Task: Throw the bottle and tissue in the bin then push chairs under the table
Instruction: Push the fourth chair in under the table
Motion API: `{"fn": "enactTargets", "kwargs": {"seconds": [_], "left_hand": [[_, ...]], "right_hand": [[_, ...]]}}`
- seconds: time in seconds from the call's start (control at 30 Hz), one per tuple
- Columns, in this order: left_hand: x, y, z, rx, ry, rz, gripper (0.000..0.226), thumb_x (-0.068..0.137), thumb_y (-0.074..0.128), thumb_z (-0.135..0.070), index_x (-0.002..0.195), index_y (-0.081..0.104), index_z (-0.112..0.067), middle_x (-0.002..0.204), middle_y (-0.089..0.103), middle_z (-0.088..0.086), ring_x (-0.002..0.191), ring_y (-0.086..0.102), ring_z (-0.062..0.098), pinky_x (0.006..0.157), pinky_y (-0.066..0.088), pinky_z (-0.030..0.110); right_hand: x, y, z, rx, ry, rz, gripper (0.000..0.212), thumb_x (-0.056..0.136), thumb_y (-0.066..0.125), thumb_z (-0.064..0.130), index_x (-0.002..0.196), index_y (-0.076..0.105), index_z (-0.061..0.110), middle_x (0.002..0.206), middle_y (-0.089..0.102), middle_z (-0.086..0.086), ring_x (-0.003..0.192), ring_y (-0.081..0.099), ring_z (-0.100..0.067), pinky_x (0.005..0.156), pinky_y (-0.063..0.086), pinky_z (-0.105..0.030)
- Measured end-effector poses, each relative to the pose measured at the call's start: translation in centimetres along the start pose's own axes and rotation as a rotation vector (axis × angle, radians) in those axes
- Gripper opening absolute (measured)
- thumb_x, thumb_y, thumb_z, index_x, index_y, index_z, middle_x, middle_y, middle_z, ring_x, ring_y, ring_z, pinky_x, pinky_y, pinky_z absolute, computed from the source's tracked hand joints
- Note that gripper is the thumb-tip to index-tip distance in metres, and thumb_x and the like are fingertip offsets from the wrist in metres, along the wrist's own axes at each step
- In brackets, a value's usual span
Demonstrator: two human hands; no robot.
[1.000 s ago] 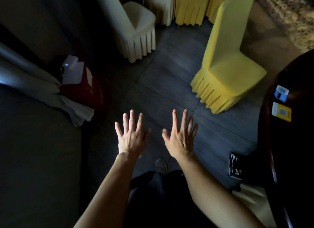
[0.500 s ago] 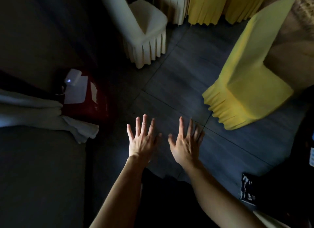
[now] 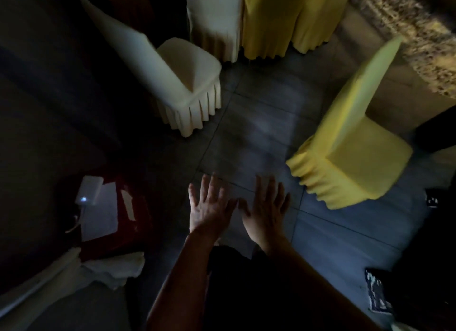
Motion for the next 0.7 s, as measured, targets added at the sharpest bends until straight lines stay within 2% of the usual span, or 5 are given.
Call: {"fn": "enactTargets", "kwargs": {"seconds": [0.1,0.2,0.33,0.53,0.7], "left_hand": [[3.5,-0.9,1.2,-0.048,0.064,-0.177,0.063,0.099,0.025,-0.055,0.143,0.051,-0.019,0.162,0.034,0.013,0.153,0.024,0.034,0.12,0.013,0.066],[8.0,-2.1,2.1,-0.091,0.083,-0.238,0.055,0.1,0.032,-0.051,0.14,0.056,-0.021,0.155,0.045,0.01,0.149,0.034,0.031,0.12,0.018,0.065],[15.1,-4.6,1.9,-0.051,0.096,-0.29,0.049,0.101,0.043,-0.046,0.142,0.054,-0.022,0.152,0.048,0.009,0.147,0.037,0.031,0.117,0.023,0.064],[27.4,-9.0,-0.9,0.028,0.093,-0.319,0.058,0.101,0.034,-0.049,0.147,0.05,-0.017,0.156,0.045,0.01,0.147,0.037,0.033,0.116,0.024,0.064],[36.4,-12.7,-4.7,0.116,0.149,-0.325,0.056,0.098,0.04,-0.044,0.146,0.051,-0.016,0.155,0.045,0.016,0.142,0.043,0.039,0.108,0.034,0.069]], "right_hand": [[3.8,0.1,0.4,-0.02,-0.014,0.006,0.078,0.086,0.044,0.06,0.155,0.032,0.026,0.16,0.037,-0.024,0.142,0.039,-0.049,0.116,0.025,-0.068],[8.7,0.2,0.4,-0.012,0.023,-0.003,0.074,0.09,0.042,0.061,0.154,0.037,0.025,0.16,0.038,-0.023,0.143,0.038,-0.048,0.116,0.021,-0.068],[15.9,0.4,-0.4,0.008,0.024,0.042,0.075,0.093,0.031,0.068,0.157,0.034,0.028,0.166,0.027,-0.019,0.151,0.026,-0.044,0.12,0.013,-0.066],[29.5,-0.8,-2.4,0.05,0.058,0.026,0.079,0.091,0.026,0.071,0.159,0.03,0.032,0.17,0.019,-0.014,0.155,0.02,-0.039,0.121,-0.002,-0.056],[39.3,-2.6,-4.5,0.056,0.04,-0.015,0.076,0.093,0.032,0.069,0.159,0.028,0.031,0.167,0.026,-0.017,0.153,0.027,-0.04,0.121,0.009,-0.064]]}}
Point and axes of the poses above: each hand's wrist, its own x-axis towards the middle knuckle, its own y-axis out of the palm, z = x × y, the point moved 3 cm from there along x, towards the middle knuckle
